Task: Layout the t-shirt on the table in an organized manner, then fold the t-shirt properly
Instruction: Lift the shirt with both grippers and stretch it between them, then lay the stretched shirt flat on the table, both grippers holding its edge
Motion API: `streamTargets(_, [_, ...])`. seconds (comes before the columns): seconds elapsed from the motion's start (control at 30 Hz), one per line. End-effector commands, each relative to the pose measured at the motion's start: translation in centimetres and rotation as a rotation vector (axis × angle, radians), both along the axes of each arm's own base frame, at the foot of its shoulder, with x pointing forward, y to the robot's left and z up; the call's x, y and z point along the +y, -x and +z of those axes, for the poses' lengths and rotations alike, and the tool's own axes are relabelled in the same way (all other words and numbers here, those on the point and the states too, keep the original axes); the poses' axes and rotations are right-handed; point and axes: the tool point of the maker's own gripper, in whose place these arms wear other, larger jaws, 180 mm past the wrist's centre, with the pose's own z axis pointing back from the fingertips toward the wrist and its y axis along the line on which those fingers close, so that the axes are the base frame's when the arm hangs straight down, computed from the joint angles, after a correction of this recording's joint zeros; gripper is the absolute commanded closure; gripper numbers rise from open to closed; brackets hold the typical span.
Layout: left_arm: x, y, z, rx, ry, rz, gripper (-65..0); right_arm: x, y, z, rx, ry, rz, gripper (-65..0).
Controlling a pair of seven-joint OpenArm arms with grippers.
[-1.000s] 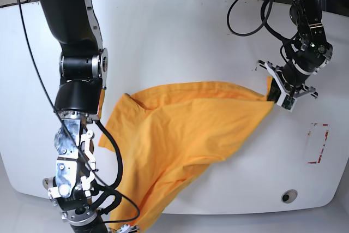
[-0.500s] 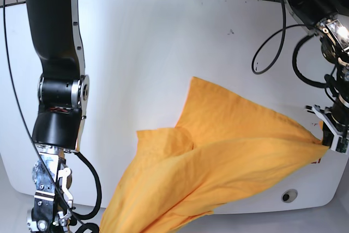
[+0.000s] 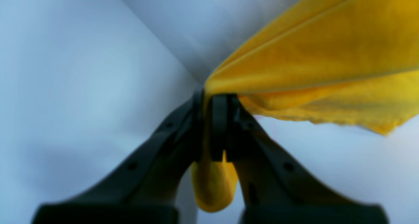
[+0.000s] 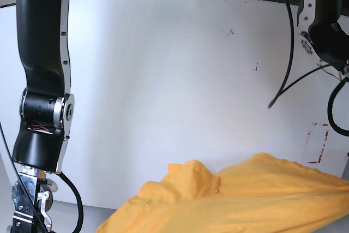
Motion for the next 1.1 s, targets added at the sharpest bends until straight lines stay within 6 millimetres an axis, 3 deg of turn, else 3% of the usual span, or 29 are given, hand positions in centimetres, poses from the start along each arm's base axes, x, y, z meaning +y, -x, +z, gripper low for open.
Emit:
streamTargets(0.0, [0.0, 0.1, 3.6, -0.083, -0.031, 0.005, 0.0, -1.1, 0.2, 2.0, -0.041, -0.008, -0.018, 0.0])
streamTargets(0.1, [0.3, 0.3, 4.9, -0.105, -0.044, 0.014, 0.0, -1.5, 0.1, 1.6, -0.028, -0.010, -0.024, 0.0])
streamTargets(0.27, [0.3, 0.2, 4.8, -0.091, -0.068, 0.012, 0.0, -1.6, 0.2, 1.2, -0.001, 0.010, -0.006, 0.0])
streamTargets(0.37, [0.4, 0.2, 2.6, -0.036, -0.064, 0.011, 0.0, -3.0, 0.6, 1.0, 0.025, 0.020, -0.025, 0.0])
streamTargets(0.47, [0.4, 0.3, 0.8, 0.009, -0.061, 0.011, 0.0, -4.2, 1.6, 2.3, -0.019, -0.004, -0.035, 0.0])
streamTargets(0.7, [1.2, 1.6, -4.7, 0.135, -0.037, 0.029, 0.0, -5.8, 3.5, -5.2, 0.085, -0.021, -0.083, 0.0])
streamTargets(0.93, [0.4, 2.9, -10.8, 0.259, 0.022, 0.018, 0.0, -6.6, 6.9, -13.3, 0.171, -0.015, -0.118, 0.0])
streamTargets(1.07, [0.2, 3.8, -13.2, 0.317, 0.031, 0.015, 0.0, -5.8, 8.9, -17.4, 0.222, -0.041, -0.119, 0.0])
